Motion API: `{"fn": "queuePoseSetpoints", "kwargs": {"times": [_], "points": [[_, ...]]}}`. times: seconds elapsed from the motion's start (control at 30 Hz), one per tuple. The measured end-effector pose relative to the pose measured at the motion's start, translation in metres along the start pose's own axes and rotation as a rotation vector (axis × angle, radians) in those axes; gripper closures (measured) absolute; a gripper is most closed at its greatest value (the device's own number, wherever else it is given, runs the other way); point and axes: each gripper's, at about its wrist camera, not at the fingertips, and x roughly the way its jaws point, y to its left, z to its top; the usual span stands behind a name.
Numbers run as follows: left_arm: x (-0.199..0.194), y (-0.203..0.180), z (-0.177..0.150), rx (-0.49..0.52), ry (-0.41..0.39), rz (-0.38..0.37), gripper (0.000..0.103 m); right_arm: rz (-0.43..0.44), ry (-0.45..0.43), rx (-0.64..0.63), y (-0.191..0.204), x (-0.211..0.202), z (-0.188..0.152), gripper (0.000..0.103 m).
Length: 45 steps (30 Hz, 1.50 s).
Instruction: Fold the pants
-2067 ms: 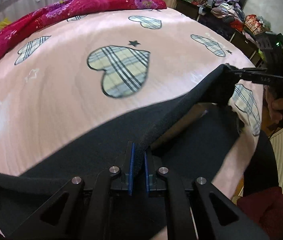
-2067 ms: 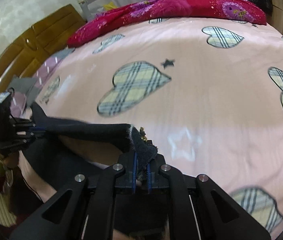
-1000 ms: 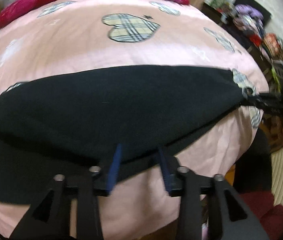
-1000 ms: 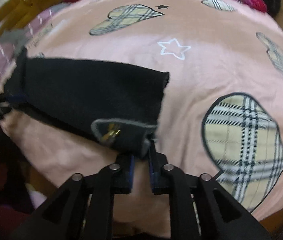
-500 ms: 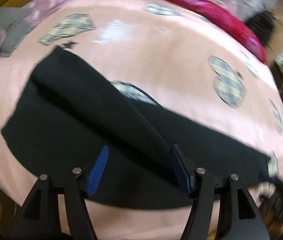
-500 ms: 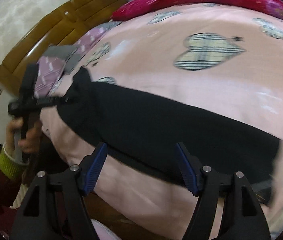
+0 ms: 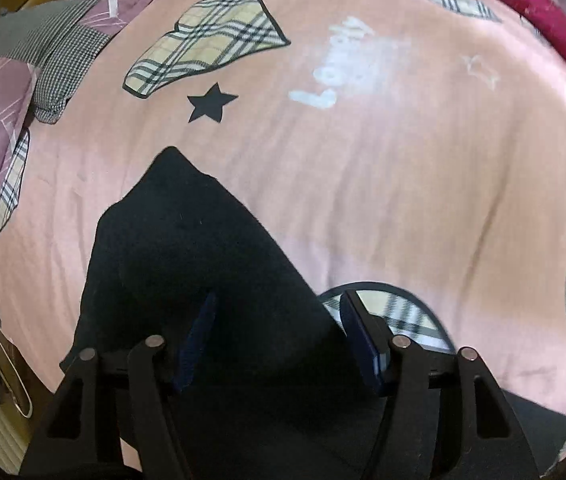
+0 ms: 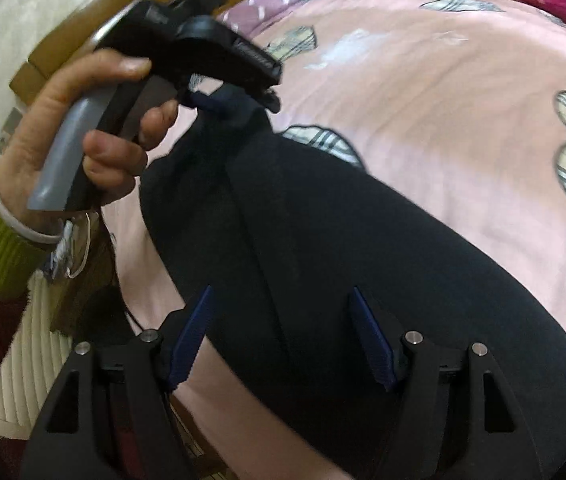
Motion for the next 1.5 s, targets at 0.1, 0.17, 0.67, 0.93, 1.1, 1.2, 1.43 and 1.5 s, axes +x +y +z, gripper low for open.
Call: {"fn": "queuePoseSetpoints", "kwargs": {"times": [0.1,0.17,0.67,0.93,1.1,1.2,1.43,1.5], "points": [[0.004,0.006,-0.008,0.001,-0.017,-0.023,0.088,-0.025,0.028,-0.032,0.005,0.017,0.004,0.036],[-0.003,0.016,-0.016,-0.02,-0.056,-0.071,0.095,-0.048,0.026,-0.049,0.007,0.019,0.004,0.069],[-0.045,0.13,-0.15,-0.299,-0.294,-0.44,0.098,-0.099,0.038,-0.224,0.062,-0.009,-0.021,0.096],[-0.008,0.16,-0.183,-0.369,-0.266,-0.507,0.098,-0.181,0.1,-0.284,0.079,0.021,-0.02,0.096],[0.01,0.165,-0.191,-0.364,-0.242,-0.511,0.097,-0.222,0.142,-0.31,0.073,0.032,-0.023,0.092],[0.012,0.169,-0.196,-0.362,-0.248,-0.52,0.095,-0.216,0.155,-0.296,0.077,0.035,-0.018,0.084],[-0.003,0.181,-0.201,-0.372,-0.26,-0.472,0.061,-0.094,0.148,-0.234,0.082,0.022,-0.019,0.046],[-0.006,0.186,-0.201,-0.382,-0.255,-0.457,0.046,-0.055,0.132,-0.195,0.078,0.016,-0.015,0.046]]}}
